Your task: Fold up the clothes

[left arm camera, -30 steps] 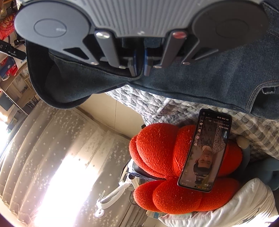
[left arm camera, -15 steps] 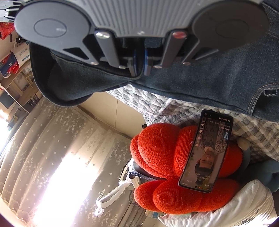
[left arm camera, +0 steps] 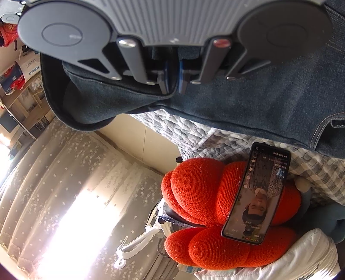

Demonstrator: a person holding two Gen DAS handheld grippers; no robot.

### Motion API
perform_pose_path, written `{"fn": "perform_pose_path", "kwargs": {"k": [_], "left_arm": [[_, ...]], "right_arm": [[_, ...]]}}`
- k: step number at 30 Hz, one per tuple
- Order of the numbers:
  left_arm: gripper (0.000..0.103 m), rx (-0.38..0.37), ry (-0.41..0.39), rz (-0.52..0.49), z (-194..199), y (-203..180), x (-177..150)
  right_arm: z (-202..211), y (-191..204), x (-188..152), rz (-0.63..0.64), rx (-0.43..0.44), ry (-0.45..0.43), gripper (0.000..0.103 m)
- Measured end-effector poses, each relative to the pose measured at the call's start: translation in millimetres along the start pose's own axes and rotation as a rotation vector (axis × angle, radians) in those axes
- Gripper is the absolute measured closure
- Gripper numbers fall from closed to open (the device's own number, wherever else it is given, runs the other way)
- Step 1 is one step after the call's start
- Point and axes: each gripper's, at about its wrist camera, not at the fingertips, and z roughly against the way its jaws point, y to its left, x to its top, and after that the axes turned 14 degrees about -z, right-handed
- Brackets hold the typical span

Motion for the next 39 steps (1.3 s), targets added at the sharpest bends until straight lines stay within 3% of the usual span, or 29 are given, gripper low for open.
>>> {"fn": "perform_pose_path", "kwargs": {"k": [5,14,23,30,37,39], "left_arm": [[0.094,-0.005,-0.006,-0.007,2,-2,1],[0.095,-0.072,0.003,-0.084,3,-14,3],[0.095,-0.251,0.091,-0.255,-1,-33,-1],[0.095,-0.332,0.268,-0.404,-12,-46,-16],[0.094,-0.330,0.282,-0.415,-14,-46,-18],[0.086,-0.332,0.276,-0.399,-9,-44,-15]], "right_arm": [[4,-8,5,0.017,0.015,0.010,0.095],[33,-29,19,0.245,-0.201,-0.075,0.096],[68,-105,21,0.253,-0.471,-0.121,0.096],[58,-129,-12,0.203,-0.478,-0.048,0.097],[34,-132,-35,0.133,-0.443,0.001,0.096],[37,-133,-35,0.112,-0.425,-0.014,0.093]]}}
